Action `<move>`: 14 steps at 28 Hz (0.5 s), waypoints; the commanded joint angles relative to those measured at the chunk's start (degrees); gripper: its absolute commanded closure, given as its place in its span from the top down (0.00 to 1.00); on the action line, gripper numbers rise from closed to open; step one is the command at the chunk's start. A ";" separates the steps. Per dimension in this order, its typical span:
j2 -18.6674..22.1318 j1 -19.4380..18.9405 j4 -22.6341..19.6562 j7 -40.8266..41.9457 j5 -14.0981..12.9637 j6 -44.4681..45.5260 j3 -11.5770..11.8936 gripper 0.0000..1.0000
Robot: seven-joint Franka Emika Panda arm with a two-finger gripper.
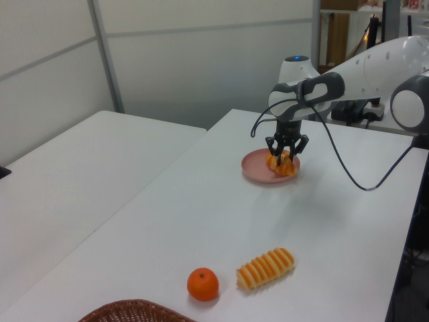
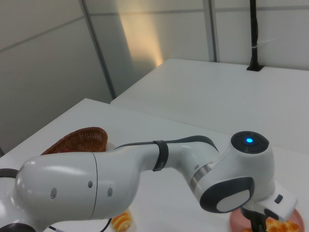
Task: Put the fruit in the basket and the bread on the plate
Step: 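Carry the braided bread onto the pink plate and open the gripper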
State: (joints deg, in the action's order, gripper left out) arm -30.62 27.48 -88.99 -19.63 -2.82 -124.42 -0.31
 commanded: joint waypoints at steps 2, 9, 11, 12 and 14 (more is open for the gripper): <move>1.18 0.47 0.74 10.21 -0.96 5.23 -0.22 1.00; 3.46 1.27 0.83 14.89 -1.40 8.84 -0.22 1.00; 3.73 1.35 0.83 14.89 -1.40 8.84 -0.22 1.00; 3.82 1.35 0.83 14.89 -1.40 8.84 -0.22 1.00; 4.52 1.27 0.83 14.89 -1.31 8.93 -0.22 1.00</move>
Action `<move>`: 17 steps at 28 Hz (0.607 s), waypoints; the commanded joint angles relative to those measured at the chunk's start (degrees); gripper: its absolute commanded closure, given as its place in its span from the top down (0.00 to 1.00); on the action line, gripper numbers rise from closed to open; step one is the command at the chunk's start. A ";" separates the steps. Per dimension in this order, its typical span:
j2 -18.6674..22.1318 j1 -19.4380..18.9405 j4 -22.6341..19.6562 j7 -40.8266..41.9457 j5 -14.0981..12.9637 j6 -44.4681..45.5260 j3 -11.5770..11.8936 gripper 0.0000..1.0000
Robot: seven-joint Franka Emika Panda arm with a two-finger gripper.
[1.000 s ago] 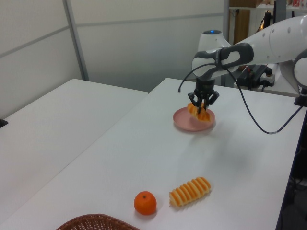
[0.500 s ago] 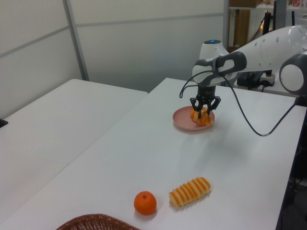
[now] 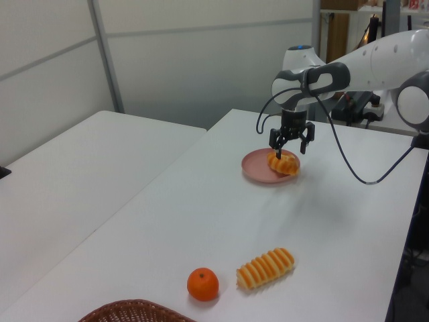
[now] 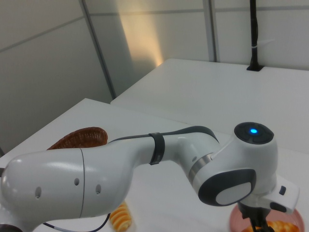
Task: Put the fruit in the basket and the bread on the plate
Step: 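Carry the braided bread onto the pink plate and open the gripper, then move the gripper down to the orange and grasp it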
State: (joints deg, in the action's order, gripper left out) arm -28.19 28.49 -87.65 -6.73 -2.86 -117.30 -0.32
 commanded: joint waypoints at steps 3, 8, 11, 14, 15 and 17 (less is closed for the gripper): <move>4.10 -0.36 -0.94 2.60 -1.01 3.64 -0.56 1.00; 7.71 -5.89 -1.03 5.14 -0.48 12.52 -1.17 1.00; 11.30 -10.45 -3.13 5.50 -0.57 15.86 -1.26 1.00; 13.51 -14.59 -5.33 5.06 -0.65 16.22 -1.26 1.00; 14.04 -15.73 -5.86 4.89 -0.66 16.22 -1.26 1.00; 14.13 -20.02 -6.65 3.40 -0.66 16.13 -1.35 1.00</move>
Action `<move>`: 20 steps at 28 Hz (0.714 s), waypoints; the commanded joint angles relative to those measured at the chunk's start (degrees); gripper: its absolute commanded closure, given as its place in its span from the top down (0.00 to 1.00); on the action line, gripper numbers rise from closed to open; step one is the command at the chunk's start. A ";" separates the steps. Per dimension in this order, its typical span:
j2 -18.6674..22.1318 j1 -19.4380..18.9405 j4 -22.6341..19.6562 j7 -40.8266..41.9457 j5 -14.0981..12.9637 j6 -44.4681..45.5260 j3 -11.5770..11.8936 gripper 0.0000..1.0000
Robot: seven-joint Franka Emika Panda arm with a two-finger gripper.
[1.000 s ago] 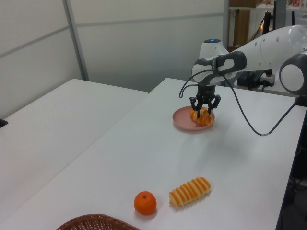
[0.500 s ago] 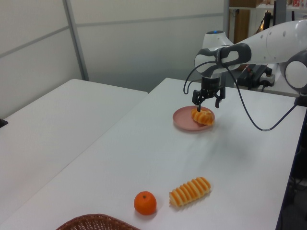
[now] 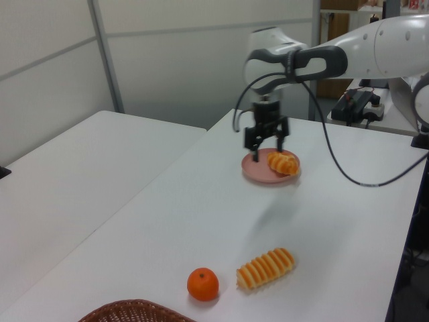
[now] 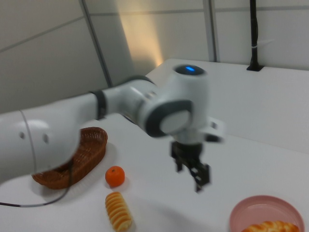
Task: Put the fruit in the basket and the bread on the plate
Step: 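Move the gripper down to the orange and grasp it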
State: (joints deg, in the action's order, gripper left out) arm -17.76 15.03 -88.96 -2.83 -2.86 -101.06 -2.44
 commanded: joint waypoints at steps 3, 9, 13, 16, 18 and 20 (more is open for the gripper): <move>3.35 -10.98 -6.39 -4.36 -0.39 -1.24 0.86 1.00; 3.35 -19.42 -10.00 -11.40 1.45 -7.57 0.86 1.00; 3.26 -23.64 -12.11 -16.41 3.47 -11.96 0.86 1.00; 2.91 -27.15 -13.60 -19.92 4.97 -16.00 0.86 1.00; 2.65 -28.47 -14.13 -21.59 6.20 -17.15 0.86 1.00; 1.33 -30.32 -14.31 -23.62 7.52 -17.94 0.86 1.00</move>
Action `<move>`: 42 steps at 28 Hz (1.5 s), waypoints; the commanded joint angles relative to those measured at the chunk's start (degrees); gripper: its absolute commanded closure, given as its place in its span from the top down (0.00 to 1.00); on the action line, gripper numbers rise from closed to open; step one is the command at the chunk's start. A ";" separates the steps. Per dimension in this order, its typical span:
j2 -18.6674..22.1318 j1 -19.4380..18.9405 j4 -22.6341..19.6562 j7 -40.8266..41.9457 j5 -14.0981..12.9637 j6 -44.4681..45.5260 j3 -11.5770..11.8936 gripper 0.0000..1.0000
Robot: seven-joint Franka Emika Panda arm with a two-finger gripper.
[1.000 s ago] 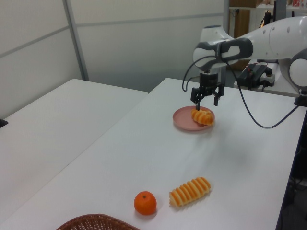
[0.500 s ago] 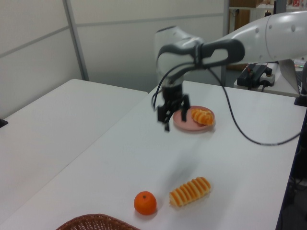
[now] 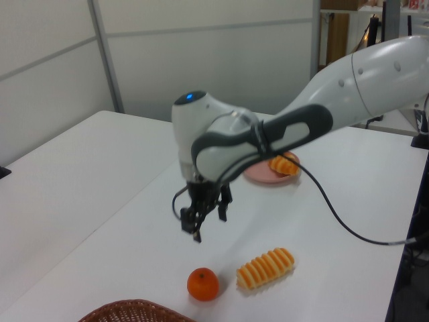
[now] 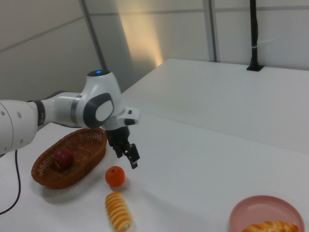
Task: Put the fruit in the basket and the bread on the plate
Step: 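Move the gripper down to the orange and grasp it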
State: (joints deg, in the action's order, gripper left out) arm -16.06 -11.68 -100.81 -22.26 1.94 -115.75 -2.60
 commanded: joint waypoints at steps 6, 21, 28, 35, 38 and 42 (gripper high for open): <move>-4.42 -7.47 -2.46 -8.58 5.87 -7.02 1.02 1.00; -7.85 -11.70 -2.46 -14.30 9.13 -9.49 1.02 1.00; -7.68 -11.61 -2.11 -15.80 9.57 -9.31 1.02 0.00; -4.16 -11.26 -1.67 -16.68 8.69 -8.70 1.46 0.00; -3.46 -11.26 -0.45 -17.55 8.08 -8.00 1.46 0.00; -3.63 -11.35 3.07 -17.91 6.59 -4.84 1.02 0.00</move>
State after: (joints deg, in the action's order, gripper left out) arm -21.12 -22.56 -100.21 -38.79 9.95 -124.01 -1.67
